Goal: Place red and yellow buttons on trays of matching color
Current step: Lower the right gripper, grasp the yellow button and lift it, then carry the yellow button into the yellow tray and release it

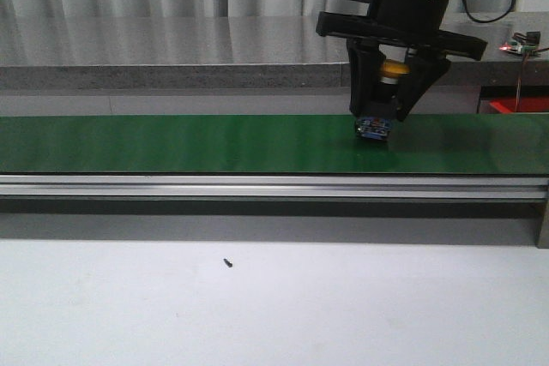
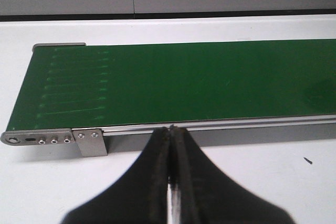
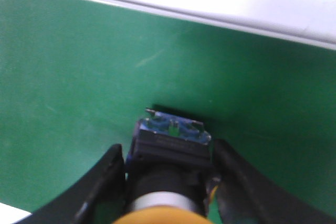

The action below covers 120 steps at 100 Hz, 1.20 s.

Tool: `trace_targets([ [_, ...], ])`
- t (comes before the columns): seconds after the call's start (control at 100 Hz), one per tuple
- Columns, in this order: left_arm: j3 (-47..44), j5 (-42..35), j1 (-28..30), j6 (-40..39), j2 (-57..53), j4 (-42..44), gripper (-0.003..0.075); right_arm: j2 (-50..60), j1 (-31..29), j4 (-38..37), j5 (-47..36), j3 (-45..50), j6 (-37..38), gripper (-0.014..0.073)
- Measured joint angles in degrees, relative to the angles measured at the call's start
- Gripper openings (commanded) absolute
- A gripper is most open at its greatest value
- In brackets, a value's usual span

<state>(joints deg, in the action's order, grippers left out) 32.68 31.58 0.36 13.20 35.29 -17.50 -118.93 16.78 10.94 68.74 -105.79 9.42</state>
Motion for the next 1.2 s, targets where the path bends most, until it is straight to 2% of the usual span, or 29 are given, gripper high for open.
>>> trace_targets([
  [0.23, 0.0, 0.0, 0.0, 0.0, 0.0, 0.0, -0.002, 1.21, 0.0, -0.24, 0.32, 0.0, -0.32, 0.0276],
  [0.47, 0.0, 0.0, 0.0, 0.0, 0.0, 0.0, -0.002, 7.67, 0.0, -4.55, 1.68, 0.0, -0.78, 0.0276],
  [0.69, 0.0, 0.0, 0.0, 0.0, 0.0, 0.0, -0.002, 14.61, -0.94, -5.83, 1.93, 5.02, -0.78, 0.0276],
  [0.86, 0.0, 0.0, 0.0, 0.0, 0.0, 0.0, -0.002, 19.69, -5.12, -5.83, 1.89, 11.37, -0.78, 0.0276],
  [1.2, 0.0, 0.0, 0.0, 0.0, 0.0, 0.0, -0.002, 29.56, -19.36, -6.06, -1.24, 23.07, -2.55, 0.0276],
])
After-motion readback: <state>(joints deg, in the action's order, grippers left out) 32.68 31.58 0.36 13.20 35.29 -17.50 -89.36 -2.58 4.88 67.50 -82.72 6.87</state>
